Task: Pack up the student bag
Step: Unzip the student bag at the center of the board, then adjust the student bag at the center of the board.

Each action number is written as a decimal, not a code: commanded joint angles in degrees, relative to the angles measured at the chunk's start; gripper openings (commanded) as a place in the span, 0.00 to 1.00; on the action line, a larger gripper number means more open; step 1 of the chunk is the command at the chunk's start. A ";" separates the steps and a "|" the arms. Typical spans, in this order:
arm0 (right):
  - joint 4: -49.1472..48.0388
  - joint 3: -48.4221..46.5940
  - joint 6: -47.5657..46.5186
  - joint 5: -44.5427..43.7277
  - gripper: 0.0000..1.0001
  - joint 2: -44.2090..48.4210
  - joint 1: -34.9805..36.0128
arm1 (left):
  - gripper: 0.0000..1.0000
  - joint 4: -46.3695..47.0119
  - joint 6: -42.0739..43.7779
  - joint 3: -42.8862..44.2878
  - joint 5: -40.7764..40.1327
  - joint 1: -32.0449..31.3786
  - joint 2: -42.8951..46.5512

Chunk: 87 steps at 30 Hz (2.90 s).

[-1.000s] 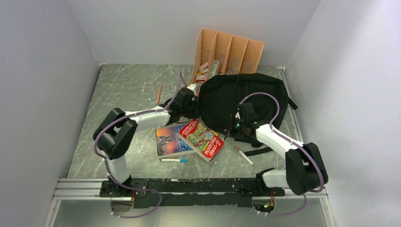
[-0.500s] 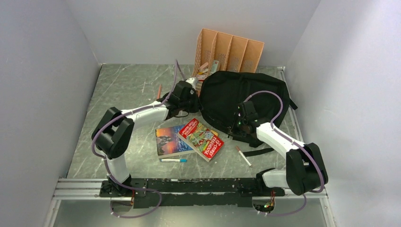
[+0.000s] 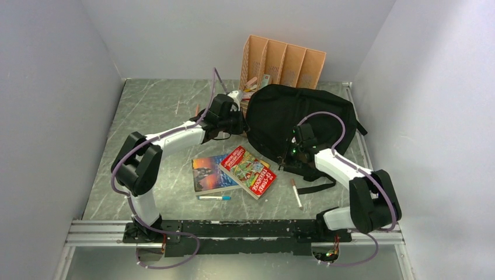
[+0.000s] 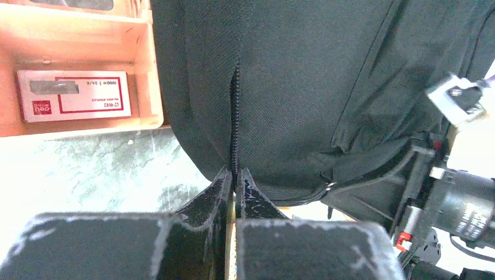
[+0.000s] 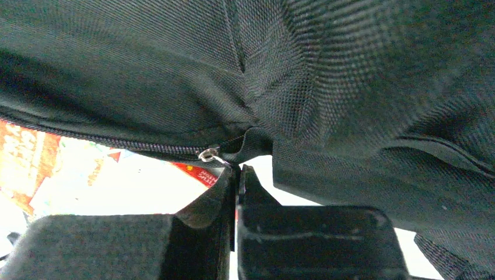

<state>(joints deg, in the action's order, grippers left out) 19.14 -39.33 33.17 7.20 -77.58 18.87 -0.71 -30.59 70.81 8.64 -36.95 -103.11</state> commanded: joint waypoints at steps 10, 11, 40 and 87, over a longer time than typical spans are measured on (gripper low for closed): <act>5.31 -2.98 -2.43 -4.18 0.48 8.01 -1.38 | 0.23 2.98 2.92 4.49 1.73 2.85 1.55; 5.52 -3.63 -2.62 -5.41 0.51 9.43 -1.38 | 0.27 2.78 2.98 4.51 1.73 2.85 1.56; -8.56 -28.62 -1.13 -11.05 0.73 -16.57 16.23 | 0.54 -15.22 2.64 -5.36 -17.63 9.86 23.10; -9.94 -16.87 1.36 -9.63 0.00 -4.41 9.18 | 0.75 -5.58 2.98 -9.16 -3.02 12.44 22.78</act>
<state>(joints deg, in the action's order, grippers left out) 13.45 -60.38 32.25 -11.55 -86.94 32.34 -12.67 -28.51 62.11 -2.79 -25.04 -79.85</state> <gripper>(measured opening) 0.013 0.662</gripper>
